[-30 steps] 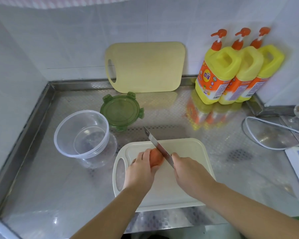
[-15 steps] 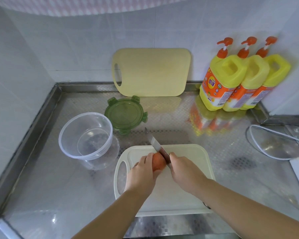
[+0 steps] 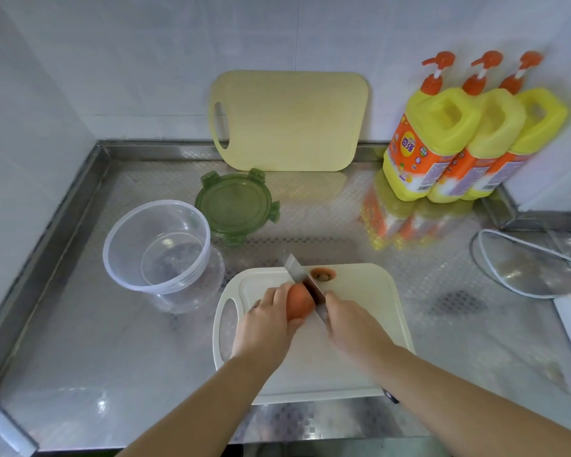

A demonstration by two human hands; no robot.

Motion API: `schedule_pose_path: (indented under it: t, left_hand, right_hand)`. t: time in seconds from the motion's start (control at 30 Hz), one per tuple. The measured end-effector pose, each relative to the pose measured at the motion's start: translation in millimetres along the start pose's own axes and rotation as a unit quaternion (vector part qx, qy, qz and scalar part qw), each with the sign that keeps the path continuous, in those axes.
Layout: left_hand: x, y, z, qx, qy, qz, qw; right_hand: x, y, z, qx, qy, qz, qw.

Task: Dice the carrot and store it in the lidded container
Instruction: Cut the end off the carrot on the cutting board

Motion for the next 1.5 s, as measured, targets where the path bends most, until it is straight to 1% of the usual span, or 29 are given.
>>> schedule_pose_path:
  t: [0.13, 0.23, 0.3, 0.43, 0.5, 0.73, 0.8, 0.9, 1.03, 1.13, 1.23, 1.27, 1.33, 1.4, 1.43, 1.5]
  left_hand:
    - [8, 4, -2, 0.018, 0.027, -0.080, 0.996]
    - [14, 8, -9, 0.019, 0.025, -0.118, 0.992]
    - [16, 10, -11, 0.013, 0.015, -0.141, 0.990]
    - [15, 10, -15, -0.004, -0.018, -0.172, 0.985]
    - [15, 11, -15, -0.013, -0.024, -0.185, 0.982]
    - [13, 17, -9, -0.039, -0.015, -0.204, 0.978]
    - [13, 18, -7, -0.040, 0.008, -0.205, 0.978]
    - [11, 18, -4, -0.022, 0.075, -0.199, 0.977]
    - [2, 14, 4, 0.032, 0.155, -0.180, 0.971]
    - [-3, 7, 10, 0.079, 0.172, -0.160, 0.969]
    - [-7, 4, 13, 0.120, 0.143, -0.097, 0.978]
    - [-9, 6, 16, 0.122, 0.125, -0.066, 0.982]
    - [-18, 15, 26, 0.089, 0.064, -0.018, 0.994]
    - [-36, 22, 40, 0.058, -0.031, 0.028, 0.997]
    - [-45, 22, 47, 0.057, -0.071, 0.054, 0.994]
    - [-61, 16, 60, 0.074, -0.101, 0.081, 0.989]
  right_hand:
    - [-11, 26, 1, -0.043, -0.013, -0.015, 0.999]
    - [-25, 49, -4, -0.082, 0.006, -0.018, 0.996]
    - [-32, 59, -6, -0.072, 0.018, -0.008, 0.997]
    - [-41, 56, -5, -0.003, 0.039, -0.052, 0.998]
    - [-45, 50, -2, 0.010, 0.040, -0.058, 0.997]
    - [-63, 67, 22, -0.047, -0.026, -0.058, 0.997]
    - [-63, 71, 28, -0.055, -0.036, -0.046, 0.997]
    - [-61, 73, 33, -0.075, -0.041, -0.020, 0.996]
    - [-52, 72, 29, -0.104, -0.027, 0.023, 0.994]
    - [-48, 73, 22, -0.136, -0.032, 0.037, 0.990]
    - [-46, 77, 21, -0.142, -0.045, 0.062, 0.987]
    - [-45, 78, 22, -0.139, -0.048, 0.074, 0.986]
    - [-44, 81, 23, -0.125, -0.054, 0.101, 0.986]
    - [-42, 83, 24, -0.113, -0.065, 0.155, 0.979]
    - [-41, 84, 24, -0.109, -0.072, 0.185, 0.974]
    - [-39, 86, 25, -0.114, -0.087, 0.215, 0.966]
Point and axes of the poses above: each hand's wrist, its own z-axis towards the middle knuckle, its own y-axis out of the back of the hand, x = y × z, the point moved 3 cm from there along z, towards the middle knuckle, and after that the axes turned 1 degree about z, right-handed, at the moved point
